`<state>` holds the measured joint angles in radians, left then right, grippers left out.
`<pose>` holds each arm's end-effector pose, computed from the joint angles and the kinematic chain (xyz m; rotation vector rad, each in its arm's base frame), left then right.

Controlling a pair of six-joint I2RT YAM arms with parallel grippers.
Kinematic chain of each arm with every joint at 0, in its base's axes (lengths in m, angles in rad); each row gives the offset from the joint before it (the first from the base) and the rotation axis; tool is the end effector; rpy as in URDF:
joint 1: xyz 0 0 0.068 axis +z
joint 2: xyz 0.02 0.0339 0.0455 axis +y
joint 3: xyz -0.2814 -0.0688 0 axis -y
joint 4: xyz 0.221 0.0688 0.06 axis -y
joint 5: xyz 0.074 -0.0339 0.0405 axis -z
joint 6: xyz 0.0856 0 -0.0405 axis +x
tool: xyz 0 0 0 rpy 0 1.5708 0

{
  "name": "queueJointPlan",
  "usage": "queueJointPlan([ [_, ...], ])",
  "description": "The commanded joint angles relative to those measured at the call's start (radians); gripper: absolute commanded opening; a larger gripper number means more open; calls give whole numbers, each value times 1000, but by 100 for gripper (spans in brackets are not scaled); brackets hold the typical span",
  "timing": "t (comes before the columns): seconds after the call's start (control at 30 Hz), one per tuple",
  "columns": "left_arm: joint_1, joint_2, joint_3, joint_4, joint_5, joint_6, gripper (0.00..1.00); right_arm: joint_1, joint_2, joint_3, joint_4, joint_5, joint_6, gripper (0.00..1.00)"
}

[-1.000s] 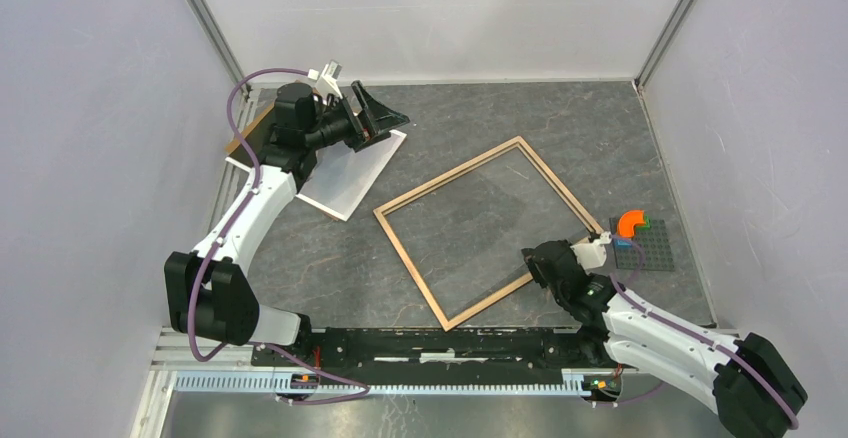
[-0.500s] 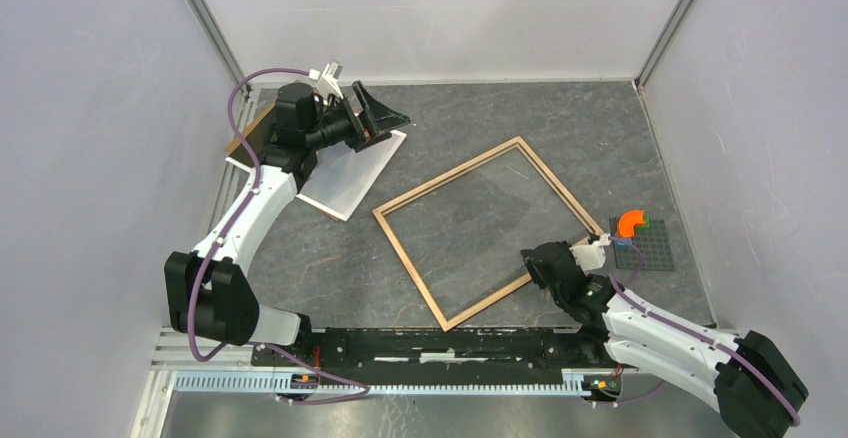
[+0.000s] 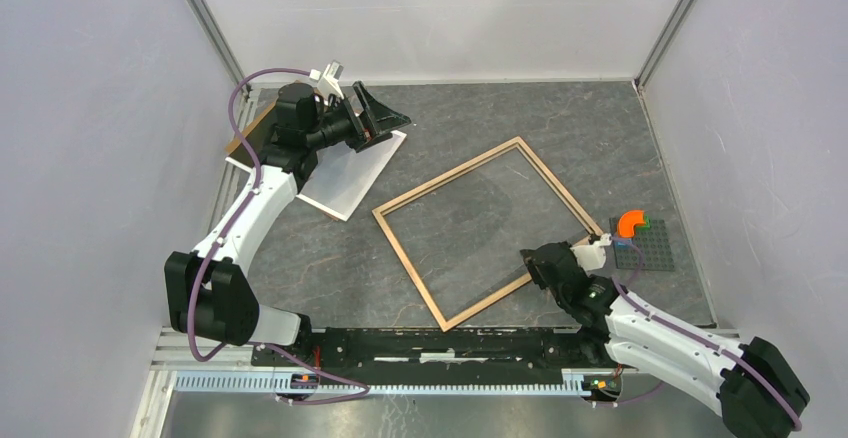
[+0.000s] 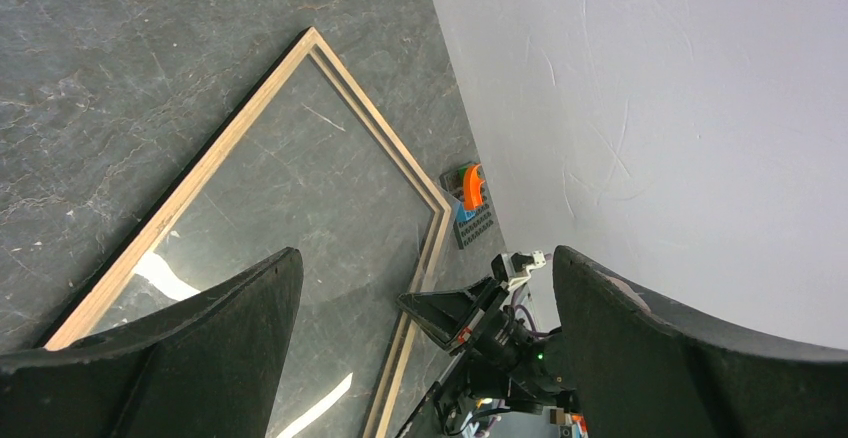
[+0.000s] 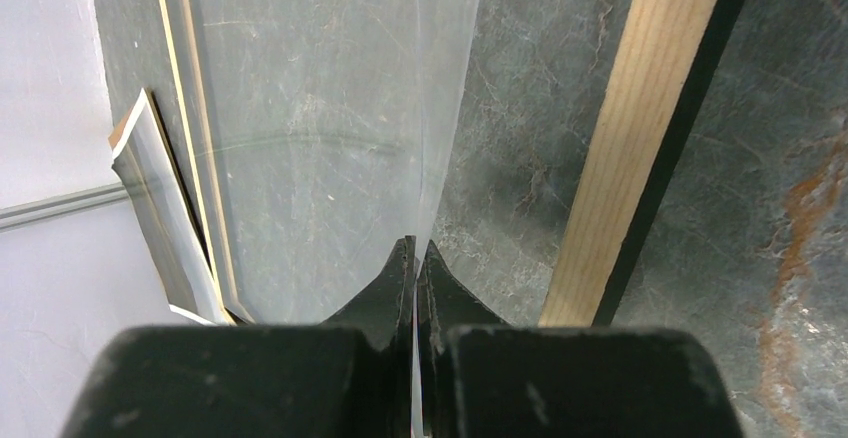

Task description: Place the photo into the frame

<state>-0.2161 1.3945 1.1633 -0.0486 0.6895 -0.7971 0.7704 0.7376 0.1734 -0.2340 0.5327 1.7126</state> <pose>0.3147 -0.1248 0.3596 -0.0528 2.0031 -1.3142 0.1262 0.0619 0.1295 1.2806 1.9477 0.6873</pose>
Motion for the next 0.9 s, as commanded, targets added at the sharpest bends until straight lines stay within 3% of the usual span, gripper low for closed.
queueJointPlan([
  [0.0,-6,0,1,44,22,-21,100,10,20,-6,-4,-51,-27,0],
  [0.87,-8,5,1,44,24,-21,100,-57,19,-12,58,-125,-157,0],
])
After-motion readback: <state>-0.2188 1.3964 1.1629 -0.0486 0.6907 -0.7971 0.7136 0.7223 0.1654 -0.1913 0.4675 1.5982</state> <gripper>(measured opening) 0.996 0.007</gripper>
